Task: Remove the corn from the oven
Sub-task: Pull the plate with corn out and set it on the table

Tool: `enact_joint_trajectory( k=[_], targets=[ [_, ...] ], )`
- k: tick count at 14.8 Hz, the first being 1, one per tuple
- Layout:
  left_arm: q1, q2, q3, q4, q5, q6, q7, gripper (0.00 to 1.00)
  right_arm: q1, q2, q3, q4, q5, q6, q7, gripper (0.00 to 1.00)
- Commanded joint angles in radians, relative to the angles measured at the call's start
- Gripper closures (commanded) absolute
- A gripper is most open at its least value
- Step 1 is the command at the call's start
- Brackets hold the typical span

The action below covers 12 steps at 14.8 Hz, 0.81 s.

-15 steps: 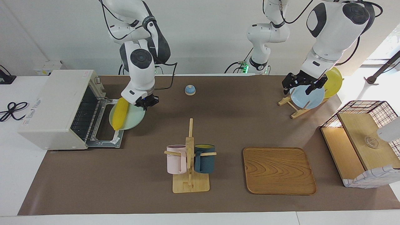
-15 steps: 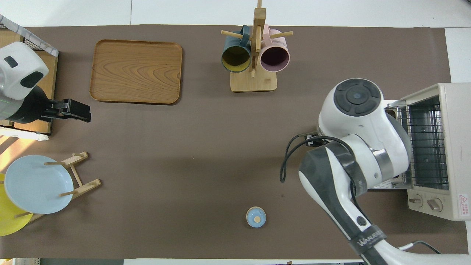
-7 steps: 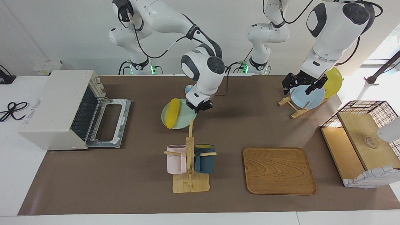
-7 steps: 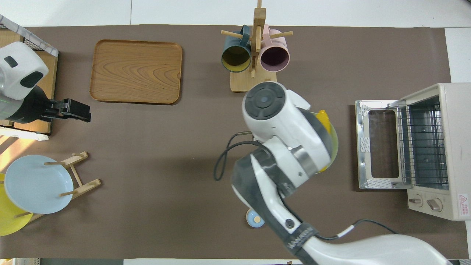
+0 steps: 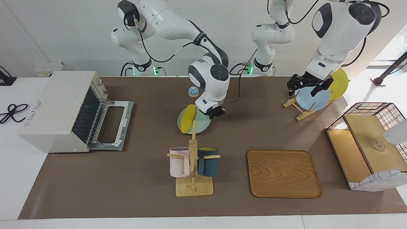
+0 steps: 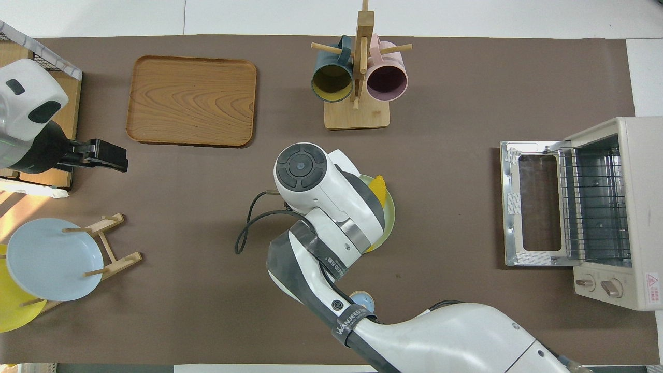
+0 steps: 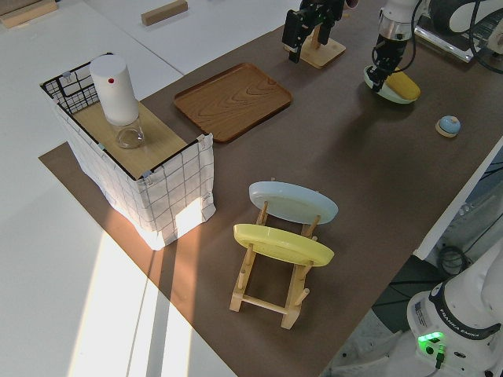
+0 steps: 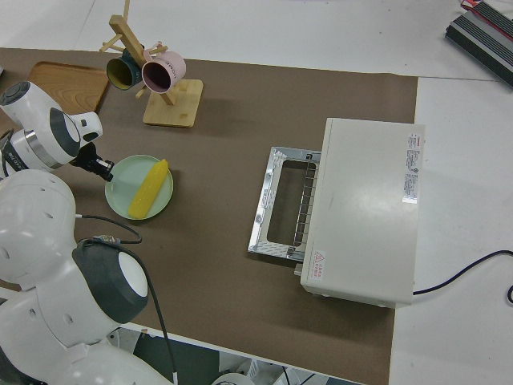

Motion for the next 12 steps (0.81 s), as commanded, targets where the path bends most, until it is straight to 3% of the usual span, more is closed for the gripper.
enact_joint_trajectory(
  k=[1,4,6,9,10,11,12],
  targets=[
    [0.008,-0.018,-0.006,-0.018,0.019,0.01,-0.013,0.0,-0.01,-0.02,0.012,-0.023,0.022,0.068,0.015,0.36],
    [0.007,-0.019,-0.008,-0.02,0.019,0.011,-0.007,0.0,-0.036,-0.049,0.004,-0.013,-0.018,0.041,-0.043,0.36],
    [0.007,-0.019,-0.009,-0.022,0.019,0.025,-0.012,0.0,-0.097,-0.09,0.004,-0.015,-0.046,-0.039,-0.105,0.38],
    [-0.008,-0.019,-0.012,-0.029,0.016,0.034,-0.009,0.0,-0.212,-0.167,0.004,-0.071,-0.101,-0.137,-0.194,0.47],
    [-0.013,-0.019,-0.015,-0.037,0.016,0.039,-0.009,0.0,-0.257,-0.2,0.004,-0.122,-0.101,-0.139,-0.235,0.53],
    [-0.03,-0.021,-0.017,-0.04,0.01,0.044,-0.009,0.0,-0.297,-0.228,0.004,-0.183,-0.101,-0.13,-0.264,0.65],
    [-0.059,-0.021,-0.016,-0.043,-0.007,0.056,-0.012,0.0,-0.343,-0.253,0.004,-0.244,-0.101,-0.118,-0.275,0.91]
  ],
)
